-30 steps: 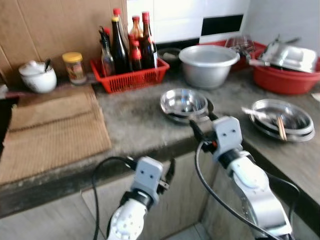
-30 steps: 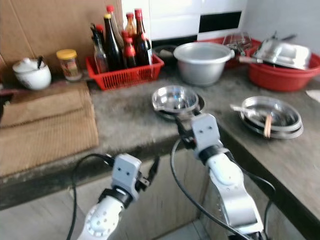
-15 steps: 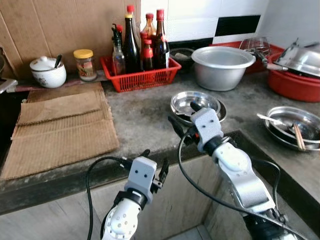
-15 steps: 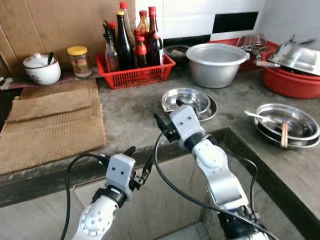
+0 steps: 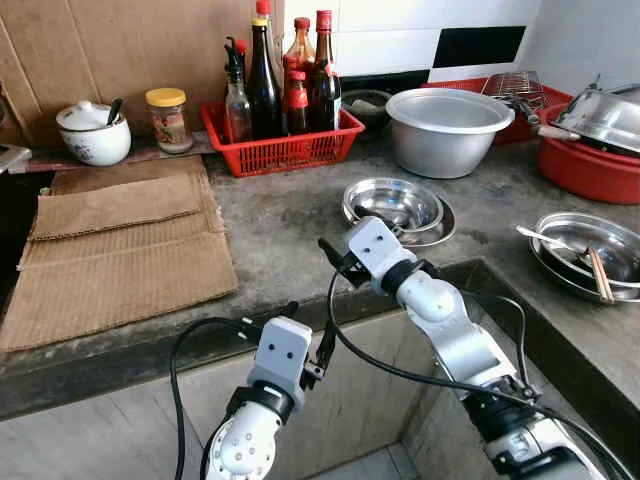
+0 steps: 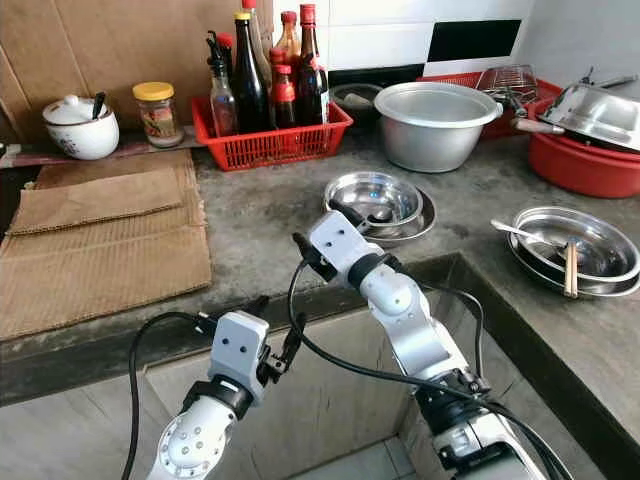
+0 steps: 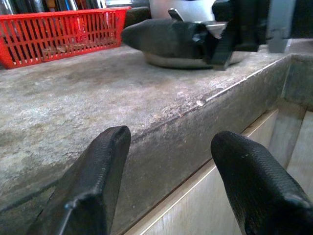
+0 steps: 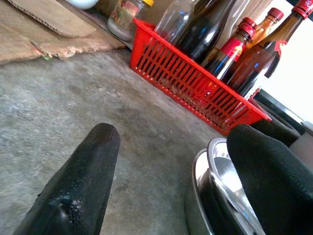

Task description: Kitchen organization

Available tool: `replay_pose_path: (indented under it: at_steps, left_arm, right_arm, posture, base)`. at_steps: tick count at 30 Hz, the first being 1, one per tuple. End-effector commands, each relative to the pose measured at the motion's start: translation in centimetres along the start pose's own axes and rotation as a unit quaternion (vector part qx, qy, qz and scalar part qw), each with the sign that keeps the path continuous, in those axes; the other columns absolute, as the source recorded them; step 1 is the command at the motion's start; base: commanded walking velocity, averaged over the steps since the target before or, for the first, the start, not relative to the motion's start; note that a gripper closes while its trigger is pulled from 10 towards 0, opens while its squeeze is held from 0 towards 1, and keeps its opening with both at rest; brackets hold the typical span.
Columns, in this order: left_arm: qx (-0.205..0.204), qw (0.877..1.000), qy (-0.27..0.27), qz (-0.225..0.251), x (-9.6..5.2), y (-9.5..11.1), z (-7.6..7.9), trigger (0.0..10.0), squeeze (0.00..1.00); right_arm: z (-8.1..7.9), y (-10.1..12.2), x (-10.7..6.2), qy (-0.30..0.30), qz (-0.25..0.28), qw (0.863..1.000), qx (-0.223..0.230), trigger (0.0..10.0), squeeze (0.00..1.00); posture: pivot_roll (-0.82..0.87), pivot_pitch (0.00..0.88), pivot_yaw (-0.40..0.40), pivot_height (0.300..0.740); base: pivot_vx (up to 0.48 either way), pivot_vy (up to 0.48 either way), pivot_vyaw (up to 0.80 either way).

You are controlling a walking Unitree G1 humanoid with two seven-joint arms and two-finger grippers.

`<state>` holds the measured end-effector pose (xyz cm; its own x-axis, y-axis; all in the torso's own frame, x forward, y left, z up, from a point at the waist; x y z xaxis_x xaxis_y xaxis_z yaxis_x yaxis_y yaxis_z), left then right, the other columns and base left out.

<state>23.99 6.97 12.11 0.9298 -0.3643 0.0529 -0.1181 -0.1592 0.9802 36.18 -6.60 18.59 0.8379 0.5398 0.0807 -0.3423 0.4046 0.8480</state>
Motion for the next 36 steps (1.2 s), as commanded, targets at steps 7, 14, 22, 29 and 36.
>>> replay_pose_path:
  at_steps: [7,14,22,29,36]
  left_arm:
    - [-0.002,1.0,0.003,0.006,-0.1,0.6,0.2,10.0,0.0]
    - [-0.003,1.0,0.004,0.005,-0.1,0.5,0.2,10.0,0.0]
    - [-0.005,1.0,0.003,0.005,-0.1,0.5,0.4,10.0,0.0]
    - [-0.006,1.0,0.002,0.005,-0.2,0.5,0.5,10.0,0.0]
    - [-0.007,1.0,0.0,0.005,-0.2,0.5,0.5,10.0,0.0]
  right_arm:
    - [0.3,-0.3,0.9,-0.003,-0.005,1.0,-0.026,10.0,0.0]
    - [0.7,-0.8,1.4,-0.014,-0.012,0.999,-0.032,10.0,0.0]
    - [1.8,-0.9,1.9,-0.033,-0.014,0.999,-0.037,0.0,0.0]
    - [2.1,-0.8,2.1,-0.035,-0.011,0.998,-0.041,10.0,0.0]
    - [2.5,-0.9,2.2,-0.038,-0.011,0.998,-0.047,10.0,0.0]
  posture:
    - [0.22,0.028,-0.083,0.74]
    - [0.22,0.026,-0.089,0.74]
    - [0.22,0.018,-0.092,0.74]
    - [0.22,0.014,-0.092,0.74]
    - [0.22,0.012,-0.09,0.74]
  base:
    - [0.0,0.0,0.0]
    - [0.0,0.0,0.0]
    - [0.0,0.0,0.0]
    - [0.0,0.0,0.0]
    - [0.0,0.0,0.0]
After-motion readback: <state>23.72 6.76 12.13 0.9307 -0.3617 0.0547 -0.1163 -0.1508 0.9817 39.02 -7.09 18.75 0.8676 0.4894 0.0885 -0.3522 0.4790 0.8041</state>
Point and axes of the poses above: a point about 5 cm out from each wrist's last joint towards the gripper, its own x axis pointing out of the wrist towards the gripper, its own y axis along the axis of the wrist's last joint, z = x × y, the point moved 2 cm from there along x, pointing out of the wrist towards the gripper, and after that the axes turned 2 degrees about x, right-handed, at the moved point
